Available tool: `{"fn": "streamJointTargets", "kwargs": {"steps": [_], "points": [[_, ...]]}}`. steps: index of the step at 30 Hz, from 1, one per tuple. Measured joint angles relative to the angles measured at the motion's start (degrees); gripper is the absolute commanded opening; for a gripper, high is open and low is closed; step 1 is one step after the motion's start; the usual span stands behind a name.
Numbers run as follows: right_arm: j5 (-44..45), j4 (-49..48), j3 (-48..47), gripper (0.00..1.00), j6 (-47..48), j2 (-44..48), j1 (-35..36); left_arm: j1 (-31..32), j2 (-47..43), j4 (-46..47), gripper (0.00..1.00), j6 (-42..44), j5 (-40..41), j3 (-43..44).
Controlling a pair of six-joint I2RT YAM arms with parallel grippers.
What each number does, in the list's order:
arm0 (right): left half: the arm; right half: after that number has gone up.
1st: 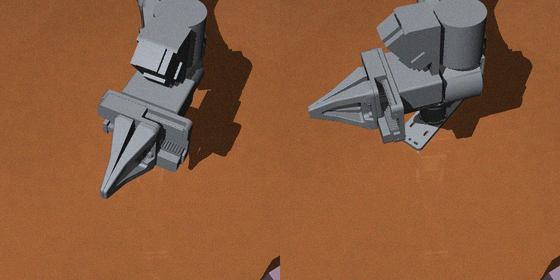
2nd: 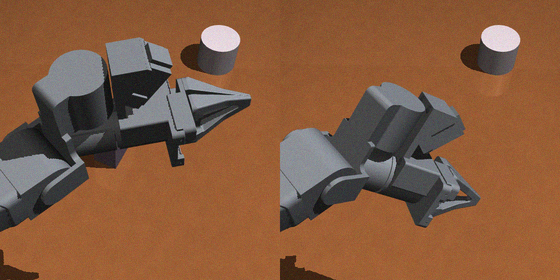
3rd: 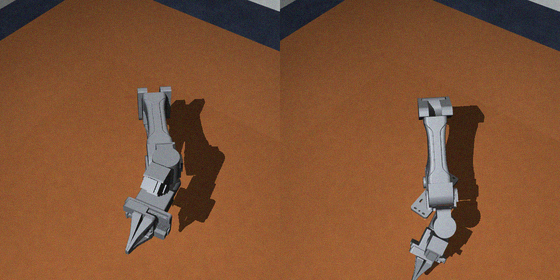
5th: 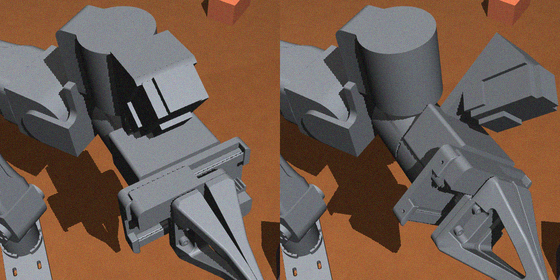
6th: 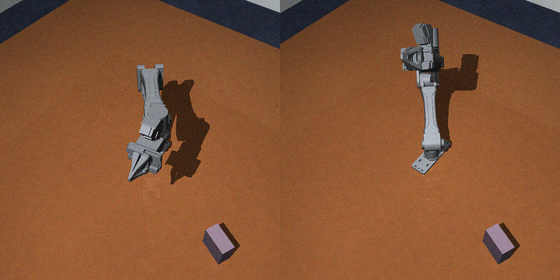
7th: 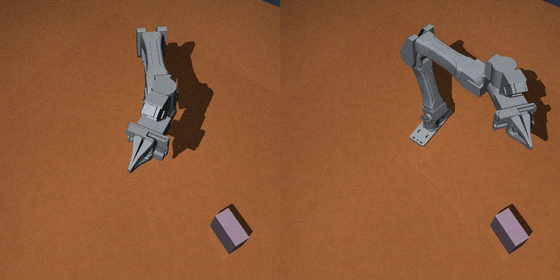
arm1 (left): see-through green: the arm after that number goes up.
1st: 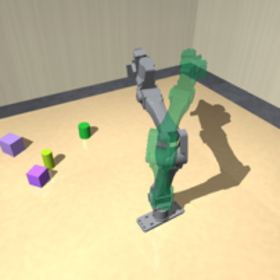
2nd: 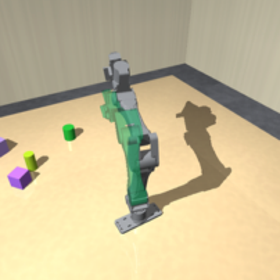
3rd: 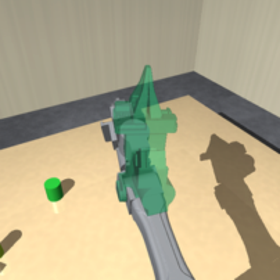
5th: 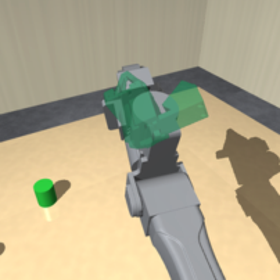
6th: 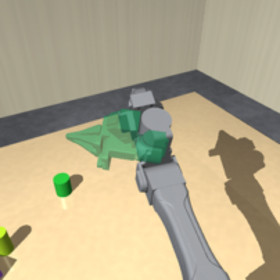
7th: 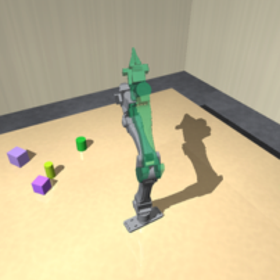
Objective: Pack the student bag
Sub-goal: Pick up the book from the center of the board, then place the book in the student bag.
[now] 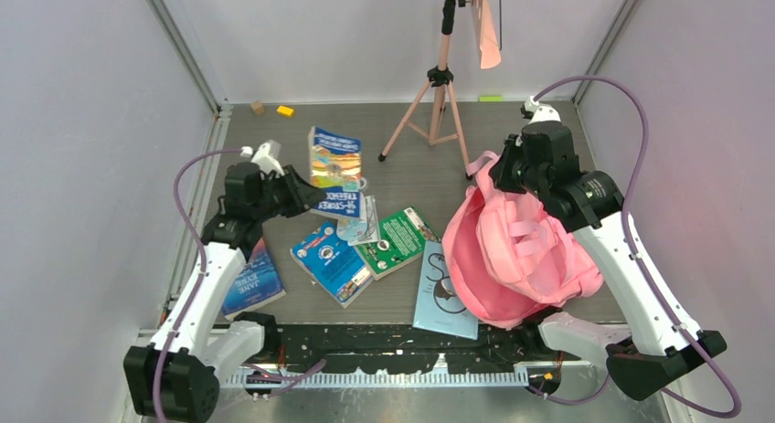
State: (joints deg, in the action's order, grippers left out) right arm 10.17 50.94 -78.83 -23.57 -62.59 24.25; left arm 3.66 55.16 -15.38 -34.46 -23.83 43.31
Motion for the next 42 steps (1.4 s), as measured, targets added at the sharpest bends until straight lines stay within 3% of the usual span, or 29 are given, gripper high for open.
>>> {"fn": "streamJointTargets", "kwargs": {"steps": [5, 10, 16, 21, 34, 42], "points": [[1.7, -0.5, 0.0, 0.00, -1.4, 0.0, 0.0, 14.7, -0.5, -3.3, 0.00, -2.8, 2.5, 5.4], [2.6, -1.3, 0.0, 0.00, -3.2, 0.1, 0.0, 24.1, -2.4, -2.9, 0.00, -8.7, 5.0, 5.7], [4.4, -2.4, 0.0, 0.00, -5.6, 1.8, 0.0, 36.9, -1.5, 3.3, 0.00, -14.8, 13.2, 3.0], [6.4, -3.8, 0.0, 0.00, -8.0, 3.1, 0.0, 49.2, 5.9, 10.2, 0.00, -16.9, 19.3, 1.5], [6.7, -4.6, -0.2, 0.00, -13.6, 3.1, 0.0, 58.6, 19.6, 31.9, 0.00, -22.1, 27.1, -3.1], [6.8, -4.8, -0.1, 0.00, -14.9, 4.2, 0.0, 60.2, 35.6, 40.5, 0.00, -22.1, 29.6, 6.2]]}}
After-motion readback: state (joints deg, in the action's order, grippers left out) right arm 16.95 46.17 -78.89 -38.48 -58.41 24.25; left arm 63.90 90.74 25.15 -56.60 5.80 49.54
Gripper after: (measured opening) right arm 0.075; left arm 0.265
